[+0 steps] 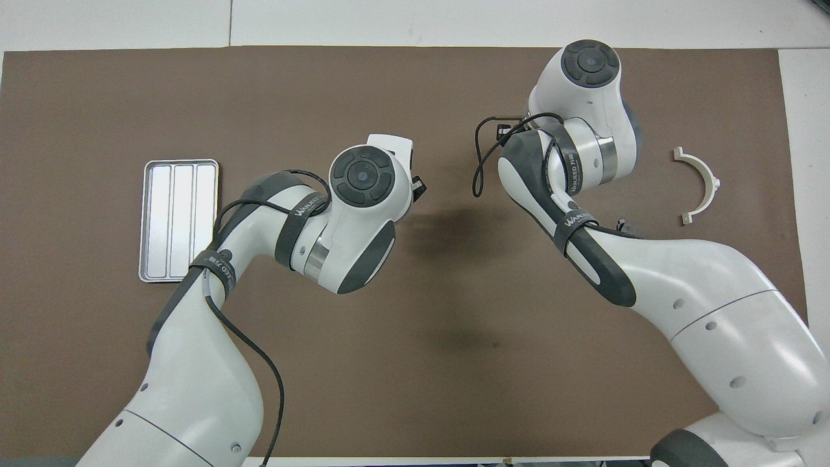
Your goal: Place bearing gear from tray to pile
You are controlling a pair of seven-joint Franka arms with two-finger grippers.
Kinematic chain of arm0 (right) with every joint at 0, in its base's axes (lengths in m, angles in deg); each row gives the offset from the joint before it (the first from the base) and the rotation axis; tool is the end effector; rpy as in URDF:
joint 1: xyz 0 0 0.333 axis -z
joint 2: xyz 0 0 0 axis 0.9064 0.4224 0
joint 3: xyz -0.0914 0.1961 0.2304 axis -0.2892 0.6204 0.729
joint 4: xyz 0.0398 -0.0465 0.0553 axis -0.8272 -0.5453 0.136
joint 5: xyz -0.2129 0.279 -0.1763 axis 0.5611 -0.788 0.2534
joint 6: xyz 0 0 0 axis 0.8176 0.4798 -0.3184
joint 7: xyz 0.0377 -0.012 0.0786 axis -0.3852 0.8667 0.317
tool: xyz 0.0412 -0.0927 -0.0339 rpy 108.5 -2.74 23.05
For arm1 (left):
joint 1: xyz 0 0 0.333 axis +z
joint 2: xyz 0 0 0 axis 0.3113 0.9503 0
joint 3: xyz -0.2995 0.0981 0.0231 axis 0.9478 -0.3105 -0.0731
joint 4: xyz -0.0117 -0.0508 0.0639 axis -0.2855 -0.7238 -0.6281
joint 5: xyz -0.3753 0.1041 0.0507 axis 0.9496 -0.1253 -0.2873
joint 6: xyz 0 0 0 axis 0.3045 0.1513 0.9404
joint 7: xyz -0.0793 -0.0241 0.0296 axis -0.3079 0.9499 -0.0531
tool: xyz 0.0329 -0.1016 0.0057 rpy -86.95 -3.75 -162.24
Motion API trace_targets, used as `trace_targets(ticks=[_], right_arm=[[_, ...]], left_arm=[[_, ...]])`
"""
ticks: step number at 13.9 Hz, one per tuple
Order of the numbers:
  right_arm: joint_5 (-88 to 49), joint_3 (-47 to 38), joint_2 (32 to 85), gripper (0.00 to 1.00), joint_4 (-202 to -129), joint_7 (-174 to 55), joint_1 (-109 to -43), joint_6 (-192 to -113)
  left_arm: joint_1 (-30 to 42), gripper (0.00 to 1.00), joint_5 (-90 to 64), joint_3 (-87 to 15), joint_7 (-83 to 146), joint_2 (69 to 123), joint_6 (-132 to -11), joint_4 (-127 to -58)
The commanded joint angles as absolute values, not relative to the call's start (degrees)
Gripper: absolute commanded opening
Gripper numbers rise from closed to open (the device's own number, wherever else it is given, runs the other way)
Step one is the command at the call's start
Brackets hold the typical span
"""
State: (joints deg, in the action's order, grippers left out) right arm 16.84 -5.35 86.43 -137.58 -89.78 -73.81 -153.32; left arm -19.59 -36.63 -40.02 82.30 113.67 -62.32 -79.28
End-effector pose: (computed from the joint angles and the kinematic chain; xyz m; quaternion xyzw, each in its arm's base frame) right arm 0.7215 0.1679 0.2898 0.9985 -0.0551 0.0017 0.0072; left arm 0.5473 -0.4110 0.3332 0.9639 0.2617 0.0253 0.0419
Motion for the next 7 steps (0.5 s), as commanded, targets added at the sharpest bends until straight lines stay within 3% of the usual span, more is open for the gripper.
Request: trace_targets(ticks=[1,7], right_arm=[[19.12,-4.43,87.58,0.10,-136.29,-86.31,-71.34,-152.82],[20.10,-4.25,85.83,0.10,-136.11,-80.78,-67.48,-149.21]], left_arm=[[-19.83,0.00,-36.85,-41.23,82.60,114.64,-63.94,-79.16],[-20.18,0.00,-37.20,-41.41,82.78,115.60,-64.82,-81.01]])
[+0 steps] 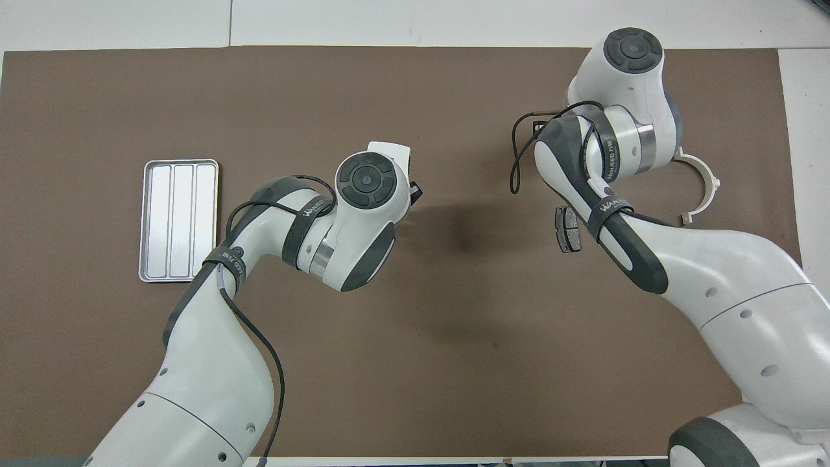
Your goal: Place bearing gear from tray to pile
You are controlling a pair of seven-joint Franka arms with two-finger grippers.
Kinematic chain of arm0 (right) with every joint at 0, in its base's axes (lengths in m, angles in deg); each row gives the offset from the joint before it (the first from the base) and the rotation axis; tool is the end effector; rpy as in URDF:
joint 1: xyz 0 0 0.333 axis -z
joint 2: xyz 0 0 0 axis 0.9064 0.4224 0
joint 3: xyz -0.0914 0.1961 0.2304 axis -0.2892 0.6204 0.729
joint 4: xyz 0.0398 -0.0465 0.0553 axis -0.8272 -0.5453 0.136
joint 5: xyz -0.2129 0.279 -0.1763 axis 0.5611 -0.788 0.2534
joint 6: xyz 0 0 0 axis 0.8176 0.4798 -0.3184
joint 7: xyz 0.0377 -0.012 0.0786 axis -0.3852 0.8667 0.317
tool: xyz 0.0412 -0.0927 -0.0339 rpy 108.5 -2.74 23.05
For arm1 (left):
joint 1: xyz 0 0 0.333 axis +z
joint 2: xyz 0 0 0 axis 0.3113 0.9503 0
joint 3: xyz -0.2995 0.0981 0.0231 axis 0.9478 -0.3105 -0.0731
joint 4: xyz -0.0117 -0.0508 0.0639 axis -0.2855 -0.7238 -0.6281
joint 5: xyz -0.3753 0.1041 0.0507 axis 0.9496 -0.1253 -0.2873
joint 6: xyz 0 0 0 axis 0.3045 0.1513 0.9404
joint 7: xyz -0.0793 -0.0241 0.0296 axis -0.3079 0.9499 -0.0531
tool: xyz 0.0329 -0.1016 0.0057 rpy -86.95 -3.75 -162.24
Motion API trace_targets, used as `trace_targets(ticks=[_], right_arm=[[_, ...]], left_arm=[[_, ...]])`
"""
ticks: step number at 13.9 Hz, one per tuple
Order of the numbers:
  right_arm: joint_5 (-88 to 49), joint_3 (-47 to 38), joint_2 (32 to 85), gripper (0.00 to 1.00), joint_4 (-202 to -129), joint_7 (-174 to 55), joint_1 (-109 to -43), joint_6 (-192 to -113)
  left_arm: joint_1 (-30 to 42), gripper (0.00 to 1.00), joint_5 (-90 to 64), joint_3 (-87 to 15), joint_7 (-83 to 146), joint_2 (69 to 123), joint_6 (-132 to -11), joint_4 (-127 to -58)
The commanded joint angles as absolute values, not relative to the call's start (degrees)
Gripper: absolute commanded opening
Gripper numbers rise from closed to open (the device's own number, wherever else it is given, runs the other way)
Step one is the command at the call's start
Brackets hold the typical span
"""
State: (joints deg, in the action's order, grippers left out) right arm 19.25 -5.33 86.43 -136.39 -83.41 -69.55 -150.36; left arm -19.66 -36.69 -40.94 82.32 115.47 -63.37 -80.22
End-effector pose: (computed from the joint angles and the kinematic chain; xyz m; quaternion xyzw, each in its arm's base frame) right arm 0.7315 0.1104 0.2951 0.9991 -0.0283 -0.0095 0.0297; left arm 0.5505 -0.4021 0.3061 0.9628 0.2680 0.0202 0.0273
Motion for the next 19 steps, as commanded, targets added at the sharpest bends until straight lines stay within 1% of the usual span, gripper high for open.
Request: trace_targets(ticks=[1,7,8,10,11,12,13,14,15,16,18,19], right_arm=[[20.10,-4.25,85.56,0.10,-136.11,-80.69,-67.04,-149.12],[19.57,-4.25,86.17,0.11,-136.20,-80.77,-67.12,-149.55],[19.57,-4.25,86.35,0.12,-136.20,-80.77,-67.12,-149.82],[19.49,-4.25,86.70,0.15,-136.20,-80.95,-67.03,-150.17],[19.48,-4.25,86.96,0.20,-136.20,-81.12,-67.03,-150.17],[19.57,-4.25,87.58,0.20,-136.20,-81.21,-67.03,-150.43],[19.57,-4.25,87.58,0.30,-136.11,-81.39,-67.03,-150.52],[19.57,-4.25,87.58,0.34,-136.11,-81.39,-67.12,-150.52],[19.57,-4.25,87.58,0.41,-136.11,-81.39,-67.12,-150.52],[19.57,-4.25,87.58,0.61,-136.11,-81.65,-67.21,-150.52],[19.57,-4.51,87.50,0.92,-136.02,-82.35,-67.73,-150.26],[19.57,-4.95,87.23,0.95,-136.02,-82.35,-68.95,-149.30]], left_arm=[[-20.18,0.00,-37.46,-41.41,82.78,115.69,-64.82,-81.01],[-20.45,0.00,-37.64,-41.50,83.04,116.75,-65.35,-81.01],[-20.62,0.06,-37.64,-41.50,83.04,116.75,-65.26,-81.01],[-20.54,1.00,-39.21,-41.67,82.95,116.57,-64.30,-80.40],[-20.54,1.00,-40.27,-42.28,82.95,116.40,-63.08,-79.88],[-20.10,1.00,-40.45,-42.64,82.95,115.44,-62.19,-79.52],[-19.40,1.00,-40.45,-42.64,82.78,113.25,-60.10,-79.52],[-18.87,1.00,-40.45,-42.81,82.78,111.84,-58.07,-79.35],[-17.73,1.00,-40.45,-42.81,82.69,110.17,-57.01,-79.43],[-16.33,1.00,-40.54,-42.64,82.43,108.16,-55.61,-79.61],[-12.12,1.00,-40.63,-42.55,79.99,102.63,-51.04,-79.69],[-9.75,1.00,-40.63,-42.55,76.14,99.81,-48.32,-79.87]])
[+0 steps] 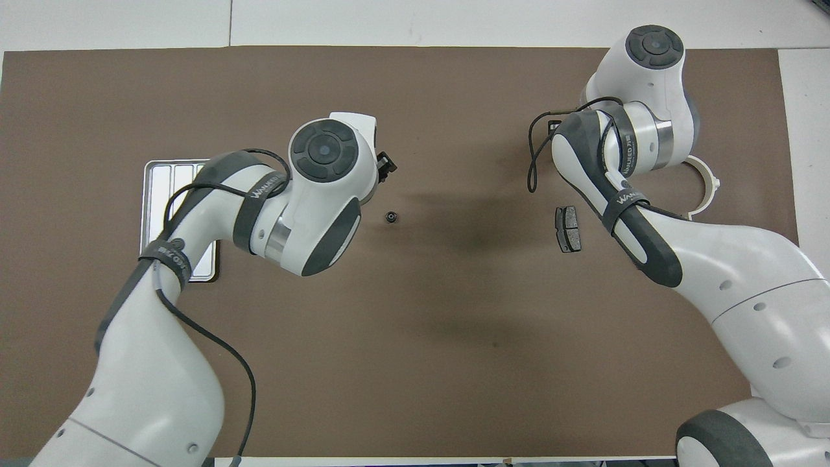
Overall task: Place bearing gear from tray to pile
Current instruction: 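Retract the left gripper while the right gripper reaches the center bearing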
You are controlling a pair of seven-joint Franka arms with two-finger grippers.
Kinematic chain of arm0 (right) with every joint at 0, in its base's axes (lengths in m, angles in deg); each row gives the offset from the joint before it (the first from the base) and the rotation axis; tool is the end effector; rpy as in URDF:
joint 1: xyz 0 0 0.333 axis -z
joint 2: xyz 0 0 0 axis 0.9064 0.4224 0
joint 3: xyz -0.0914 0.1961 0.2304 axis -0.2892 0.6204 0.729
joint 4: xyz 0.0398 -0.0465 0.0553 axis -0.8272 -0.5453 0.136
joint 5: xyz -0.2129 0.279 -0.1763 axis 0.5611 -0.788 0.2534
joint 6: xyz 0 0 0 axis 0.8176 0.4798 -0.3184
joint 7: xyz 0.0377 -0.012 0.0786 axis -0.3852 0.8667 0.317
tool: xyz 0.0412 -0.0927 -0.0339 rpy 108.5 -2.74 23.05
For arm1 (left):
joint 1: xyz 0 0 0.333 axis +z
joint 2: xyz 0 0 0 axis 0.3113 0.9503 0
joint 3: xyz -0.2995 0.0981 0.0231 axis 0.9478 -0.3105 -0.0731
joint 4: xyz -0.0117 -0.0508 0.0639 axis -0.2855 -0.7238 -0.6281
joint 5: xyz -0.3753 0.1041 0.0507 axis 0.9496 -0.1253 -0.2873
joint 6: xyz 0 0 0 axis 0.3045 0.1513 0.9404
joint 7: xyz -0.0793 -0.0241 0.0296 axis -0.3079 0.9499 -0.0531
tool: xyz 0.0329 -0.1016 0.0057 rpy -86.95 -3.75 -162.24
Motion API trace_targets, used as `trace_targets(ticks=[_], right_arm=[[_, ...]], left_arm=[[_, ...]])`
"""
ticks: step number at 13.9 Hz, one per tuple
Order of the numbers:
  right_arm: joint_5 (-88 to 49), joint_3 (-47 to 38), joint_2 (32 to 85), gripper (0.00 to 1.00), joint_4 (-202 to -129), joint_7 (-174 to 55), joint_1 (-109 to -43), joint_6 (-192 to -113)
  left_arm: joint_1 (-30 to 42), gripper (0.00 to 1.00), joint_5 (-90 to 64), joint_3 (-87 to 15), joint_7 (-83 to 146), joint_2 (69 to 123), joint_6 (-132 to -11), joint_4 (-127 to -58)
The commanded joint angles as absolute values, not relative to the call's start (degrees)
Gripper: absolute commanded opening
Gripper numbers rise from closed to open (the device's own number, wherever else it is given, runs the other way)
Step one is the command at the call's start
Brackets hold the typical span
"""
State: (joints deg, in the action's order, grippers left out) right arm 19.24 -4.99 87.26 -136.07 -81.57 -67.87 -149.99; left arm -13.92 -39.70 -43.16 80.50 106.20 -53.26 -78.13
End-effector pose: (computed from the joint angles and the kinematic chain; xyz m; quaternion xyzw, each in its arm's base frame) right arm 0.7339 0.0920 0.2867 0.9991 -0.0249 -0.0182 0.0281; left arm 0.5883 -0.3159 0.4161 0.9509 0.3053 0.0492 0.0153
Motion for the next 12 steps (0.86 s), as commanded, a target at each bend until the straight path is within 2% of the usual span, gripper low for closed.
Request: trace_targets(ticks=[1,2,4,5,10,12], right_arm=[[19.49,-5.47,86.80,1.00,-136.02,-82.79,-70.27,-148.16],[19.40,-5.65,86.36,1.00,-135.41,-84.53,-71.42,-145.54],[16.26,-5.48,86.18,1.00,-129.81,-90.32,-74.40,-139.22],[14.67,-5.57,86.18,1.00,-128.74,-93.92,-75.89,-138.49],[14.56,-5.65,86.26,1.00,-128.55,-107.99,-82.84,-140.32],[14.56,-5.74,86.26,1.00,-128.55,-113.70,-85.48,-141.47]], left_arm=[[-7.55,1.00,-40.54,-42.55,71.31,97.44,-44.99,-79.78],[-5.00,1.00,-40.45,-42.55,66.65,95.32,-41.56,-79.44],[-0.26,1.00,-40.28,-42.55,58.04,93.20,-38.73,-79.69],[2.03,1.00,-40.10,-42.55,54.43,92.32,-37.59,-79.78],[10.21,1.00,-38.88,-42.55,42.54,86.96,-31.08,-80.31],[11.45,1.00,-38.70,-42.64,38.67,85.64,-28.62,-80.31]])
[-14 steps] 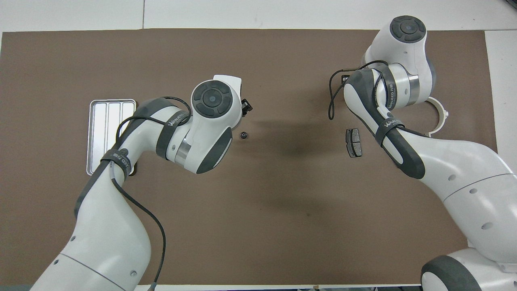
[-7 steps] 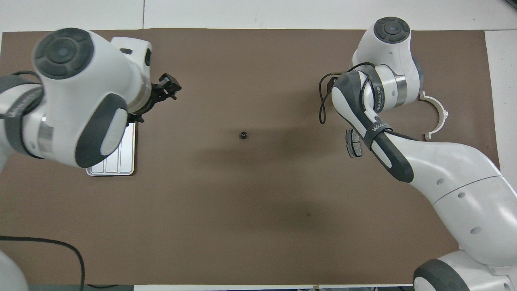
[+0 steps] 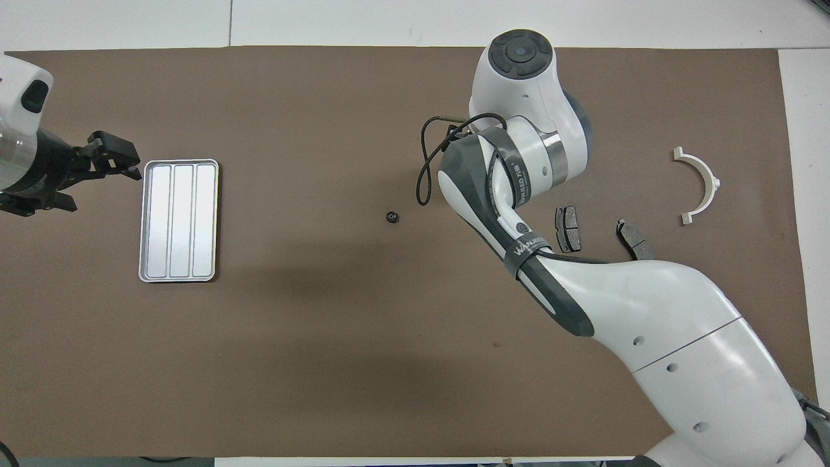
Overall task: Place bearing gear from tray to pile
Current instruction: 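Retract the left gripper while the right gripper reaches the center bearing, then grasp the black bearing on the table center with the right gripper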
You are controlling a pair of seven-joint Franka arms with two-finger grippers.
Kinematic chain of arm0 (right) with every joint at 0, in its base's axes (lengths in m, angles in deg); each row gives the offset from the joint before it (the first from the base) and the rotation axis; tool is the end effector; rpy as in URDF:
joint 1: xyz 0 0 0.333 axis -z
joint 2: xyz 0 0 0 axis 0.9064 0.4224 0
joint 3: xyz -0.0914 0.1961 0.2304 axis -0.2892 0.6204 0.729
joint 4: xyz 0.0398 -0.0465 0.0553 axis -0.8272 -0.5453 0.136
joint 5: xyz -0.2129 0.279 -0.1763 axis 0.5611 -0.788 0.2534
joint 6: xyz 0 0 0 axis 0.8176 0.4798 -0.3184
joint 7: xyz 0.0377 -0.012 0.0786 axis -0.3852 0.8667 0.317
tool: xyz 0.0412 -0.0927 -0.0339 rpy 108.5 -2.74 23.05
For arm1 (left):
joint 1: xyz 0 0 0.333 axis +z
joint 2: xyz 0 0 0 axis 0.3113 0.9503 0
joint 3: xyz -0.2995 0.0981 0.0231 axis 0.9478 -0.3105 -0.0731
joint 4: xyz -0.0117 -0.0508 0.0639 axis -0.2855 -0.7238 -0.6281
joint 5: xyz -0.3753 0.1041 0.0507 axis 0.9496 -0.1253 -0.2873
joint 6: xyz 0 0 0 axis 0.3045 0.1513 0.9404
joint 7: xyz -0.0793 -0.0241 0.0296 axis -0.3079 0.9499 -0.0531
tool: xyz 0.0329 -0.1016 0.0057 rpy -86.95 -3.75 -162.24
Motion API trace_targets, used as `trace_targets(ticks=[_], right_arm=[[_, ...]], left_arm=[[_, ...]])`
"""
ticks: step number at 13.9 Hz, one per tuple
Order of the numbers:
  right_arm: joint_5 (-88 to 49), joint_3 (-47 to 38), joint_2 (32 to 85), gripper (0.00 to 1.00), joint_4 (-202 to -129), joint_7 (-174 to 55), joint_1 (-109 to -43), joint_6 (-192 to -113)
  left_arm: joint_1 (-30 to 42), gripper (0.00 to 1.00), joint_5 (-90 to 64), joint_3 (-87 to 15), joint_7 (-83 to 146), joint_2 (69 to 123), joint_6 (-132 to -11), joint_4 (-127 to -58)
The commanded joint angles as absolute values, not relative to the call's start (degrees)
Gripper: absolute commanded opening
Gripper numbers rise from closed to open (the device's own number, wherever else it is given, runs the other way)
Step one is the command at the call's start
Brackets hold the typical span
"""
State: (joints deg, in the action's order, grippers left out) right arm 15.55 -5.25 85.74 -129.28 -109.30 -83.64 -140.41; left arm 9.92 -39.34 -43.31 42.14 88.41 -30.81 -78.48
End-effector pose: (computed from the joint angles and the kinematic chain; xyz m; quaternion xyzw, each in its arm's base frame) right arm 0.6863 0.2865 0.3475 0.9882 -0.1488 -0.0296 0.0191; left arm 0.5751 -0.0383 0.5708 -0.9813 -0.1919 -0.0043 0.0119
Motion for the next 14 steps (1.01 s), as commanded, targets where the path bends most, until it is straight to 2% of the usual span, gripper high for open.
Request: trace_targets(ticks=[1,7,14], right_arm=[[14.56,-5.66,86.35,1.00,-128.64,-116.25,-86.62,-142.34],[14.56,-5.57,86.79,1.00,-128.64,-124.71,-92.77,-142.97],[14.83,-5.57,88.46,1.00,-129.08,-126.47,-95.68,-145.33]], left_arm=[[11.89,1.00,-38.70,-42.64,37.61,85.03,-27.48,-80.22],[12.86,1.00,-38.78,-42.64,37.69,83.61,-26.42,-81.46],[12.69,1.00,-38.61,-42.20,33.31,83.35,-26.59,-82.07]])
